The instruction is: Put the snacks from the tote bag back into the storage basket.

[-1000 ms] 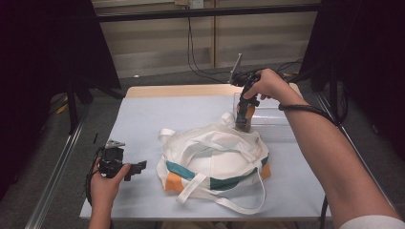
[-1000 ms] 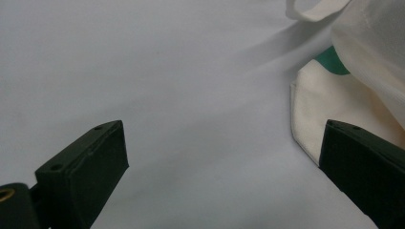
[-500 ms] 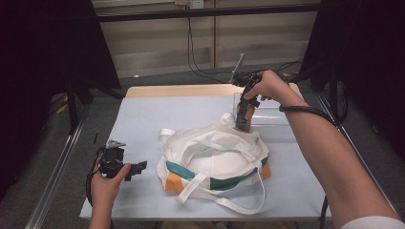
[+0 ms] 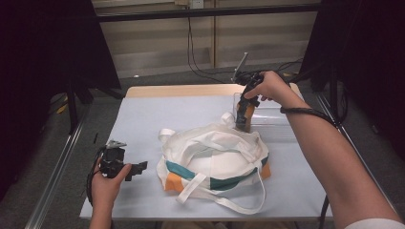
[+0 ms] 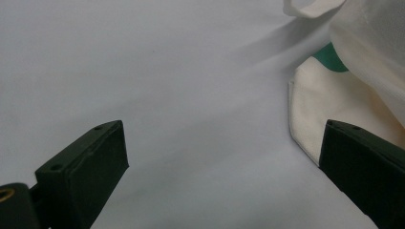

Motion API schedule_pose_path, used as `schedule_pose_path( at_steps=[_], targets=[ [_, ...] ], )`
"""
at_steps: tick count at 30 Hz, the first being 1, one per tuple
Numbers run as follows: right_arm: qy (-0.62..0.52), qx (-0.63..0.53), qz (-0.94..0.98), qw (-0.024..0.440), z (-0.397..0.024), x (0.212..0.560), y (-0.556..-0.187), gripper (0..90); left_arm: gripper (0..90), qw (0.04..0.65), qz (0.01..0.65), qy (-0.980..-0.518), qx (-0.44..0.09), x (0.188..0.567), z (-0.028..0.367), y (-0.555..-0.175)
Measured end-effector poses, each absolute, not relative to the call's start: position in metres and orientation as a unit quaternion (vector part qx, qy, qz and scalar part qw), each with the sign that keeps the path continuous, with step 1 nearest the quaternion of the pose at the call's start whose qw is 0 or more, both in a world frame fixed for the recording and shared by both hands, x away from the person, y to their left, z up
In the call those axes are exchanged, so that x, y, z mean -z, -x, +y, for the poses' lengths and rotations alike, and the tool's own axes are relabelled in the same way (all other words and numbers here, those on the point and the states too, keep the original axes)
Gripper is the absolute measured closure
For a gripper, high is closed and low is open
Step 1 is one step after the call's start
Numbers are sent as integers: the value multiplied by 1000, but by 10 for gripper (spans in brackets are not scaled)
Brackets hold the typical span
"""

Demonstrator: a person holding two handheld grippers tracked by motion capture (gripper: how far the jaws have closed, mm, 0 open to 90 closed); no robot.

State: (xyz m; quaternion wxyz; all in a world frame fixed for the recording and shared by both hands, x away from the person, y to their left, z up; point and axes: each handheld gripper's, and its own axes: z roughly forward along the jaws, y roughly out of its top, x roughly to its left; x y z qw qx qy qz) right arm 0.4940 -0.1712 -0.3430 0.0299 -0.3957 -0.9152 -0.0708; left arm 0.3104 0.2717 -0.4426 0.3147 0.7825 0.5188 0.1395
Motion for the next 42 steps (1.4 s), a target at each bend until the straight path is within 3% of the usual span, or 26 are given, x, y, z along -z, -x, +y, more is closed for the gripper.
schedule_pose_path(
  at_steps=[16,42],
  targets=[
    [413,79,-907,24,-183,333,-480,128,23,317,512,-786,-140,440,268,-313],
    [416,78,-906,29,-205,328,-447,94,24,318,507,-789,-137,440,261,-314]
  ],
)
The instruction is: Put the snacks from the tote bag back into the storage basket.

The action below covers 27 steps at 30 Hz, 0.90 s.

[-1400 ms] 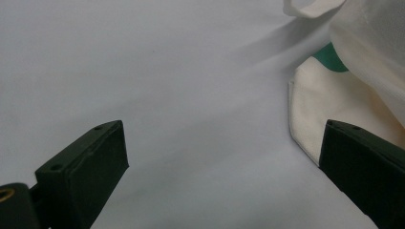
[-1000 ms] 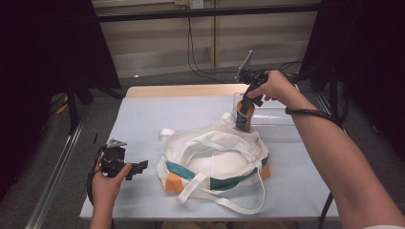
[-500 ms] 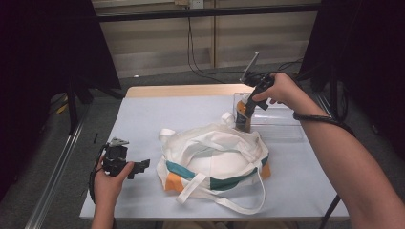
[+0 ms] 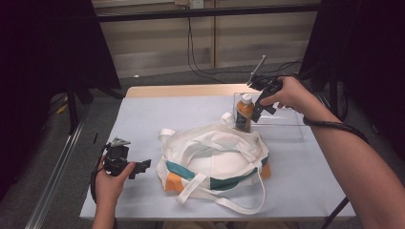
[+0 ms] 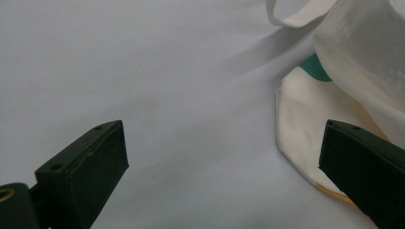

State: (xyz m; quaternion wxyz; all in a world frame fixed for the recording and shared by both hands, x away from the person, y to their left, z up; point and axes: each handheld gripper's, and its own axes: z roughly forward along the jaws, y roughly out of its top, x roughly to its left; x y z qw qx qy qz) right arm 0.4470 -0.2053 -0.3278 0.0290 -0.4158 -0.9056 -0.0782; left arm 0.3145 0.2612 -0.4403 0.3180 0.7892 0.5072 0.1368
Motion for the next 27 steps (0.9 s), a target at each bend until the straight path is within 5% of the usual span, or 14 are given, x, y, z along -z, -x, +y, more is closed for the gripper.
schedule_pose_path(
  at_steps=[27],
  targets=[
    [399,77,-913,27,-221,327,-418,80,24,315,506,-790,-140,441,261,-315]
  ],
)
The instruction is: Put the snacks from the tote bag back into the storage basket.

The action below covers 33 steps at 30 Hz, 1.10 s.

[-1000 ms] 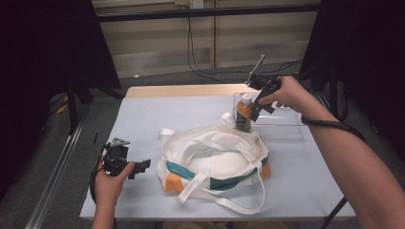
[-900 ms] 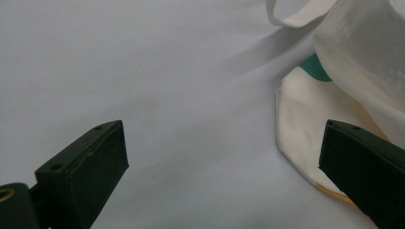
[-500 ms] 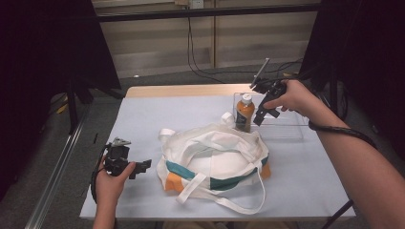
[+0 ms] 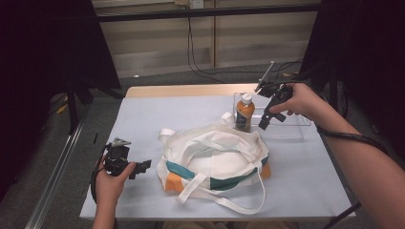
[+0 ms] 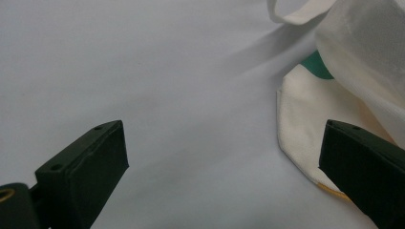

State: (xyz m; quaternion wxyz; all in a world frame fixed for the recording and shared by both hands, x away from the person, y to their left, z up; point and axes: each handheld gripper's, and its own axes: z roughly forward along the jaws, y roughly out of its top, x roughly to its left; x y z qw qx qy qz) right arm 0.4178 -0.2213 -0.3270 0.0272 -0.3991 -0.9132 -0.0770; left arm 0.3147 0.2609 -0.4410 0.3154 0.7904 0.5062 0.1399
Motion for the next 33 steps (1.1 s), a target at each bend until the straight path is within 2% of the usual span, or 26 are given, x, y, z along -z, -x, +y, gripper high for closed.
schedule_pose_path(
  at_steps=[33],
  targets=[
    [389,57,-919,17,-243,345,-380,79,24,315,506,-790,-142,439,263,-314]
  ],
)
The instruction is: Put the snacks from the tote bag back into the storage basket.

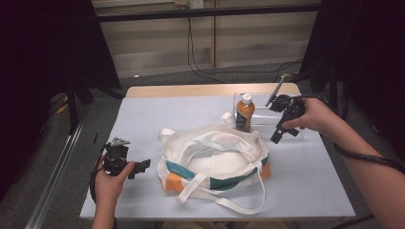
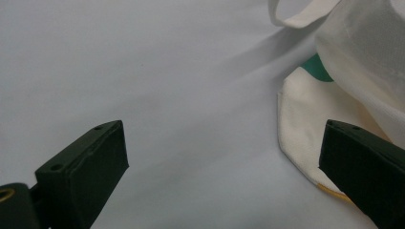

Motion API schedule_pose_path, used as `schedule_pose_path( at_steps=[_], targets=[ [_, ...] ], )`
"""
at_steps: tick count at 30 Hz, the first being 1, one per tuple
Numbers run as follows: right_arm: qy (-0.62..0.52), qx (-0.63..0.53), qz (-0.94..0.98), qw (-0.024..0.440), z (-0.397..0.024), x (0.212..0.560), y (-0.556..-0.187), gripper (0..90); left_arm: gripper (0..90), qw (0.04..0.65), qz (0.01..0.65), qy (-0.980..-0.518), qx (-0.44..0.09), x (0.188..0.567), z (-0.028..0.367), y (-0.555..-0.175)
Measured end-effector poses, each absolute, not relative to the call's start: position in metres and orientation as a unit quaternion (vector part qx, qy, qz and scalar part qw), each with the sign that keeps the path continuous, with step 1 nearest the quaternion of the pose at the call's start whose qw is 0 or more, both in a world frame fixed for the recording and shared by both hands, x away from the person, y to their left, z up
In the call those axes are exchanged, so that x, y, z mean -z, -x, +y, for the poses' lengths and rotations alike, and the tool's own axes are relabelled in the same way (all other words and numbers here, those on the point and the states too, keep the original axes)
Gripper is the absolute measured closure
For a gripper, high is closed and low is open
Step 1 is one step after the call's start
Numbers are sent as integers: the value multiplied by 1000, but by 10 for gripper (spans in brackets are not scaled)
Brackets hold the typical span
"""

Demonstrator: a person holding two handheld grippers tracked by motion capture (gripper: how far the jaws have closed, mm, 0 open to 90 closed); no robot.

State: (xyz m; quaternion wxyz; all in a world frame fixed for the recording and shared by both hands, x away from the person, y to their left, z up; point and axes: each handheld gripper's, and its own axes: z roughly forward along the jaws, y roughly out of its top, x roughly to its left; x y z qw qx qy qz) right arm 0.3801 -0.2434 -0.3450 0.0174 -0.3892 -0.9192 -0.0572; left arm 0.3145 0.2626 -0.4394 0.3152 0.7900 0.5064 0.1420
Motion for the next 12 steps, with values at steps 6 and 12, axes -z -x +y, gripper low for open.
schedule_pose_path(
  at_steps=[6,12],
  targets=[
    [379,45,-924,12,-248,353,-373,79,23,313,507,-790,-143,439,263,-314],
    [379,53,-924,7,-251,360,-365,77,23,318,509,-787,-142,439,263,-315]
  ],
)
